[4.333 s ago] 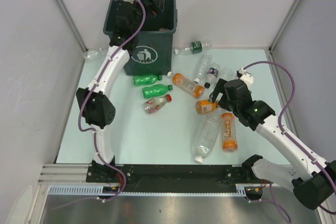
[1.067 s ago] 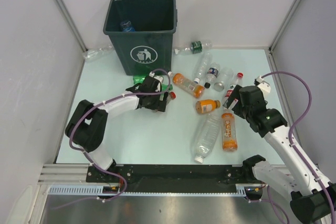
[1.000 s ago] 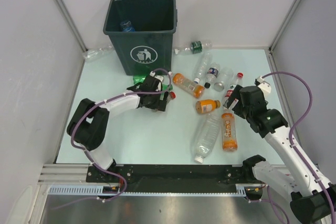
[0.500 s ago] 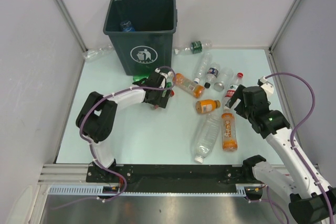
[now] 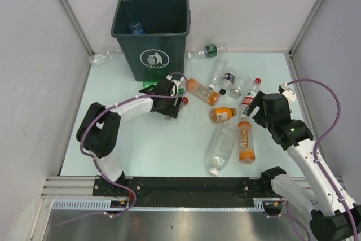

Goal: Put the plastic bottles in the bin
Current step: Pick up the plastic bottle at the center of the board.

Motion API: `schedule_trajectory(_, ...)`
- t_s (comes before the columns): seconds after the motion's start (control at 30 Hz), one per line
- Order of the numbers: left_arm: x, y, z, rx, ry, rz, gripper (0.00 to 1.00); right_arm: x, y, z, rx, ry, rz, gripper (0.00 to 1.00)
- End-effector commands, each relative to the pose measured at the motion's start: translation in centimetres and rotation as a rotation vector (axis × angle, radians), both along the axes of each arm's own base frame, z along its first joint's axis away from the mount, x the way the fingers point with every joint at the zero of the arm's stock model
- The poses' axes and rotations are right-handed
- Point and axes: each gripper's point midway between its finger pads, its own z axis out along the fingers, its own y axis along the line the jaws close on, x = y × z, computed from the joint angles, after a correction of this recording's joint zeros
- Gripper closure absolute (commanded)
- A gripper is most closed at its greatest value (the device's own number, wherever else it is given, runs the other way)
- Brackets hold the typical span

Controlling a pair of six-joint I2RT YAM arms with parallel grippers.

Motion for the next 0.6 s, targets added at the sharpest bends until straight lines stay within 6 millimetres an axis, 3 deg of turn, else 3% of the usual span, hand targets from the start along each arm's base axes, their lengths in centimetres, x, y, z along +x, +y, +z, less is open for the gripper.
schedule_trajectory(0.0, 0.2, -1.4, 5.3, -0.113, -0.101, -0.041, 0.48, 0.0, -0.2, 0.6, -0.002, -0.027, 0.002, 0.0)
schedule_trajectory(0.3, -0.5, -1.5, 11.3, -0.197, -0.217, -0.069, 0.65, -0.2, -0.2, 0.6, 0.01, -0.03, -0.001, 0.0)
schedule_trajectory(0.4, -0.7, -1.6, 12.6, -0.217, -0.237, -0.075, 0.84, -0.3, -0.1, 0.7, 0.016, -0.034, -0.001, 0.0)
schedule_trajectory(0.43, -0.7, -1.6, 12.9, -0.221, -0.244, -0.075, 0.99, -0.3, -0.1, 0.7, 0.016, -0.035, -0.001, 0.0)
schedule_trajectory(0.57, -0.5, -1.4, 13.0, -0.211, -0.245, -0.058, 1.0, -0.3, 0.0, 0.7, 0.021, -0.034, 0.003, 0.0)
